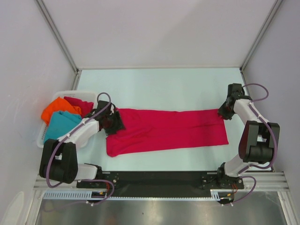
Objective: Fold and stack the t-shirts
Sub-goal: Fold the other side of the tshirt into a rectangle
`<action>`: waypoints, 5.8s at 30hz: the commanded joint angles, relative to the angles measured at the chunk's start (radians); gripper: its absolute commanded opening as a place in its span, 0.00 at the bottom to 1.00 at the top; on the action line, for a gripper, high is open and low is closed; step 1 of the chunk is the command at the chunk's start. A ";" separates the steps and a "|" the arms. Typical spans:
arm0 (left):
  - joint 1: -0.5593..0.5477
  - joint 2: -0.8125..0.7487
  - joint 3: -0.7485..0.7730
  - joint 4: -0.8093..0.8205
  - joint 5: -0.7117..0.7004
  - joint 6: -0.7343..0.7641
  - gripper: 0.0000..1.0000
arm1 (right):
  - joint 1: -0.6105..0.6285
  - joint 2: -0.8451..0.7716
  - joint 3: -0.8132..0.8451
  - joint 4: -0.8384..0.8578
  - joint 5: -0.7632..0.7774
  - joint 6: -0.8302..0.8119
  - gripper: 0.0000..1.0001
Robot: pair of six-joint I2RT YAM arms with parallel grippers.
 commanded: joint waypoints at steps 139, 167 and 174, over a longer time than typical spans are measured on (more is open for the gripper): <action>-0.921 0.647 0.385 -0.310 -1.129 -0.068 0.25 | -0.035 -0.099 0.009 -0.016 -0.006 -0.037 0.20; -0.917 0.573 0.413 -0.284 -1.049 -0.037 0.00 | -0.038 -0.102 0.011 -0.010 -0.013 -0.034 0.19; -0.918 0.513 0.455 -0.321 -1.055 -0.022 0.00 | -0.038 -0.101 0.006 -0.005 -0.016 -0.034 0.19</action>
